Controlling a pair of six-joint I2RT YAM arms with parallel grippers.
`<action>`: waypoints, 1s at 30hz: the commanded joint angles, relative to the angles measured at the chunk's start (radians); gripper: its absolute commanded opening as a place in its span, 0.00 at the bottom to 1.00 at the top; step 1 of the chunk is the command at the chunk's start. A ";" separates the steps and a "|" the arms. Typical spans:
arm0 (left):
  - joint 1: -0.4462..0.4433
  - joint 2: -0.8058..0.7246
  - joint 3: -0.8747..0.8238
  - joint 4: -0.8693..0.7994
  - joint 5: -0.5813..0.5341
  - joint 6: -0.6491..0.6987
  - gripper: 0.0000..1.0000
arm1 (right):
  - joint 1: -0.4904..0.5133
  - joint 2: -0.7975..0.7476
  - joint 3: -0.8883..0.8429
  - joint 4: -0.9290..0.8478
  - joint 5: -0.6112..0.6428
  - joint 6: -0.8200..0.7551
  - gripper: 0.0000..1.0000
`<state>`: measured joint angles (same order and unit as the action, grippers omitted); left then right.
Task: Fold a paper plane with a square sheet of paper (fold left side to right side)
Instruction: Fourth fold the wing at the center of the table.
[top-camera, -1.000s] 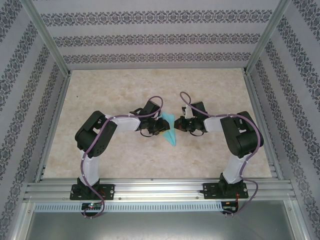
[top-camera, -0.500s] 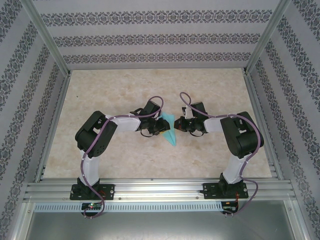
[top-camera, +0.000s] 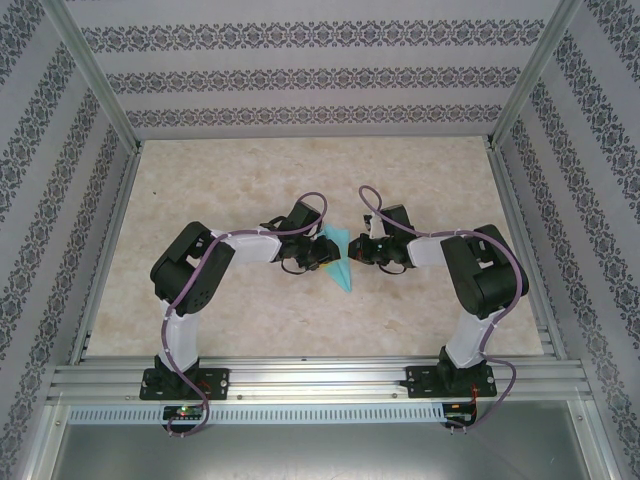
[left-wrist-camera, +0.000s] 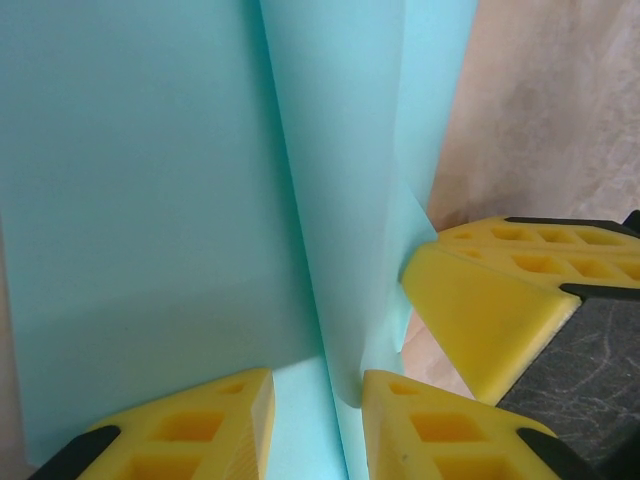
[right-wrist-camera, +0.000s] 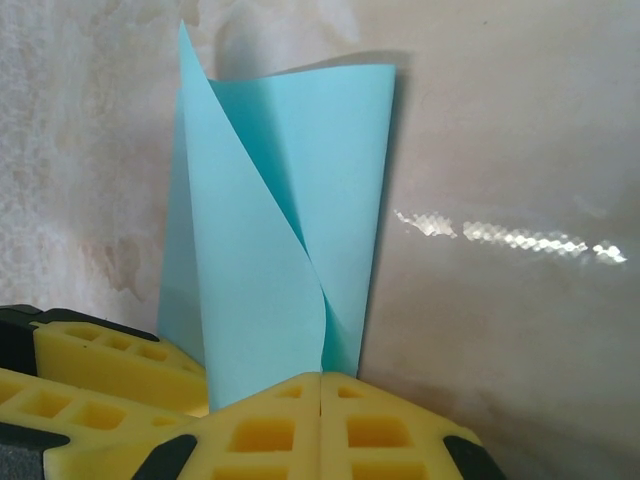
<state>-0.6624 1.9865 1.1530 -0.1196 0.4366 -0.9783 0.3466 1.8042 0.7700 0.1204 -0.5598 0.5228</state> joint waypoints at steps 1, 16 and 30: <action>-0.017 0.032 0.013 -0.017 -0.010 0.003 0.32 | 0.017 -0.011 -0.020 -0.019 0.010 0.005 0.05; -0.018 0.011 0.013 -0.017 -0.005 0.001 0.32 | 0.016 0.010 -0.029 -0.059 0.051 0.001 0.05; -0.016 -0.059 0.069 -0.096 -0.024 0.041 0.34 | 0.016 0.020 -0.026 -0.074 0.058 -0.016 0.05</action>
<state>-0.6643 1.9747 1.1893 -0.1806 0.4309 -0.9691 0.3515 1.8034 0.7666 0.1204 -0.5434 0.5247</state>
